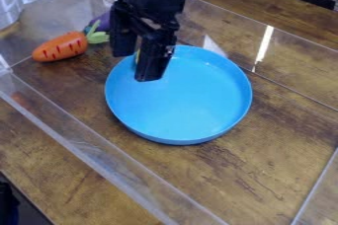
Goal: Remove the purple eggplant from the blue tray and put it on the table
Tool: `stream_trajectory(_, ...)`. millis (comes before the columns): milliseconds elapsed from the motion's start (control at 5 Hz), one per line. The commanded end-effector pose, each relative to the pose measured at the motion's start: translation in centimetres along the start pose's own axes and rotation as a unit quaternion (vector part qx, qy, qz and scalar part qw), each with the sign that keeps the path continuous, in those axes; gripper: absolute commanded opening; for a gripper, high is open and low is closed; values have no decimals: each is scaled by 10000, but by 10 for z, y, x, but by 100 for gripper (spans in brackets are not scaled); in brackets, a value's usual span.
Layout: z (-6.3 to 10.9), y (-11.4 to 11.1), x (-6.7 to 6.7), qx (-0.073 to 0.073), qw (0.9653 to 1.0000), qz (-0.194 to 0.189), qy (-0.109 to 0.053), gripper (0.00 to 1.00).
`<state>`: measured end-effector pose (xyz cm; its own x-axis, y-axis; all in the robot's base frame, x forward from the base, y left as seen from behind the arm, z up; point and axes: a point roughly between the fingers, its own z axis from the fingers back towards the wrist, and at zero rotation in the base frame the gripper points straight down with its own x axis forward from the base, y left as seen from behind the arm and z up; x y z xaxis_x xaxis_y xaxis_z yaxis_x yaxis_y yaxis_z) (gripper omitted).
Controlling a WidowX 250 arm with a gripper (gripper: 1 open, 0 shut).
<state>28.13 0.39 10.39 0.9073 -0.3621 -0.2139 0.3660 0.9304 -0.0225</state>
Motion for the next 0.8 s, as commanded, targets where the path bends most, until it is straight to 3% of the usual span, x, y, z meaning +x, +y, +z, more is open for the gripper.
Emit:
stream_trajectory(0,13,11,1,74,9998,47,-176,100)
stream_trajectory(200,12,14,0,78,9999,-3,-98,100)
stream_trajectory(400,0,13,2,179,9982,-568,-32,100)
stream_trajectory(600,-13,14,1,312,9923,-1197,45,100)
